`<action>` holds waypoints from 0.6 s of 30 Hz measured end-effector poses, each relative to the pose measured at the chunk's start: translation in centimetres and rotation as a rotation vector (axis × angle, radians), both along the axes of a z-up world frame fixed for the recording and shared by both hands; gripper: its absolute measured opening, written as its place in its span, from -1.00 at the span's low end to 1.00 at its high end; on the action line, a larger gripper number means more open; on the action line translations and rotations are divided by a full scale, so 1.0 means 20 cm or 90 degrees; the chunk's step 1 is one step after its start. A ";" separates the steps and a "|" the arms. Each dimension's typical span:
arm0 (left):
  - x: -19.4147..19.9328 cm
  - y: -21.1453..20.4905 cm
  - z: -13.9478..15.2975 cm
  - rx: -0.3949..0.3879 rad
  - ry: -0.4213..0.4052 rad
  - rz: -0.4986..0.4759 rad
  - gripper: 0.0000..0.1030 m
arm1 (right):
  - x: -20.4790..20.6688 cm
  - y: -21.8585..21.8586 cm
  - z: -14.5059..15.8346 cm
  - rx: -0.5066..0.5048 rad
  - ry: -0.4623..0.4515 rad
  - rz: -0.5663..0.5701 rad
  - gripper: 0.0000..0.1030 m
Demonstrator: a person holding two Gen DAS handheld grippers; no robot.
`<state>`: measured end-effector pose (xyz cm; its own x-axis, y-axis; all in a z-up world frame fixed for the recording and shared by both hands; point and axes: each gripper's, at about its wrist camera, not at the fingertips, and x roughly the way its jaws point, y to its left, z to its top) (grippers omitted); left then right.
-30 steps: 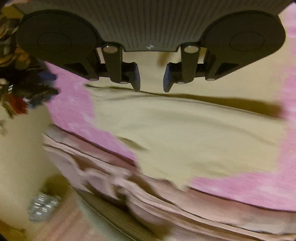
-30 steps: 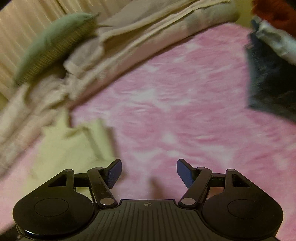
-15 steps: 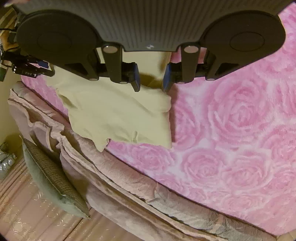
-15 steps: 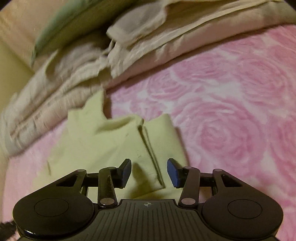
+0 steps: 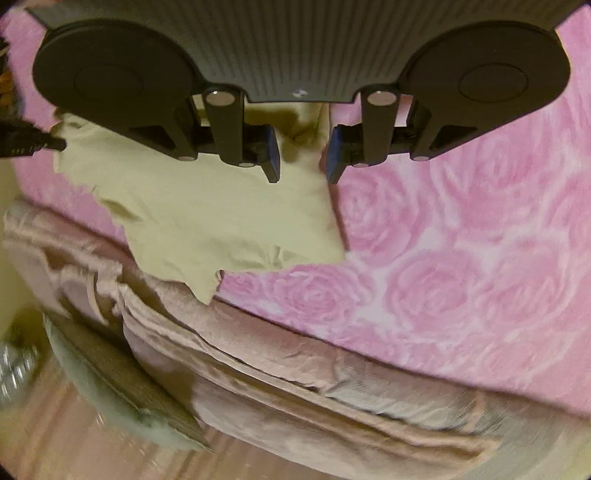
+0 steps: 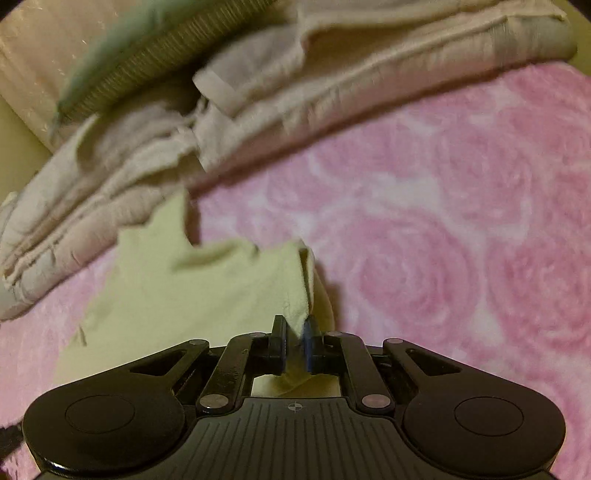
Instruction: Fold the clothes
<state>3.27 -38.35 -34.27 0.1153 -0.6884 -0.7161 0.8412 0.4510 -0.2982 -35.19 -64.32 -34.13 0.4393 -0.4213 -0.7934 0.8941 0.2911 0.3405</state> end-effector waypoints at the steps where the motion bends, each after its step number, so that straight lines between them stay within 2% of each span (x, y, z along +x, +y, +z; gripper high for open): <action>1: -0.01 -0.04 0.00 0.005 -0.015 -0.018 -0.60 | 0.01 0.00 0.01 -0.010 0.014 0.007 -0.85; 4: -0.02 -0.15 -0.01 0.020 -0.048 -0.066 -0.60 | 0.01 0.01 0.04 -0.030 0.018 0.003 -0.85; 6: -0.02 -0.23 -0.08 0.068 -0.058 -0.105 -0.60 | 0.03 0.00 0.02 -0.005 0.040 0.014 -0.84; 7: -0.02 -0.26 -0.12 0.097 -0.081 -0.118 -0.61 | 0.05 -0.01 0.01 -0.001 0.066 0.020 -0.84; 8: -0.03 -0.27 -0.13 0.104 -0.094 -0.128 -0.62 | 0.06 -0.02 0.00 0.002 0.093 0.026 -0.63; 9: -0.03 -0.28 -0.13 0.109 -0.106 -0.138 -0.63 | 0.08 -0.01 0.02 -0.010 0.115 0.025 -0.22; 10: -0.02 -0.28 -0.10 0.093 -0.104 -0.135 -0.63 | 0.09 0.00 0.04 -0.025 0.137 0.024 -0.13; 13: 0.00 -0.25 -0.02 0.039 -0.079 -0.107 -0.64 | 0.12 0.04 0.16 -0.114 0.151 0.037 -0.11; 15: 0.01 -0.25 -0.02 0.019 -0.045 -0.098 -0.65 | 0.16 0.05 0.21 -0.149 0.129 0.060 -0.11; 17: -0.01 -0.30 -0.09 0.057 -0.044 -0.113 -0.65 | 0.21 0.04 0.18 -0.151 0.127 0.081 -0.11; 18: -0.01 -0.32 -0.12 0.077 -0.044 -0.122 -0.65 | 0.21 0.01 0.13 -0.129 0.134 0.081 -0.11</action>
<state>3.00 -44.78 -36.70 0.0429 -0.6122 -0.7895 0.9315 0.3103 -0.1900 -30.95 -64.17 -31.59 0.3333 -0.5316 -0.7786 0.8907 0.4484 0.0752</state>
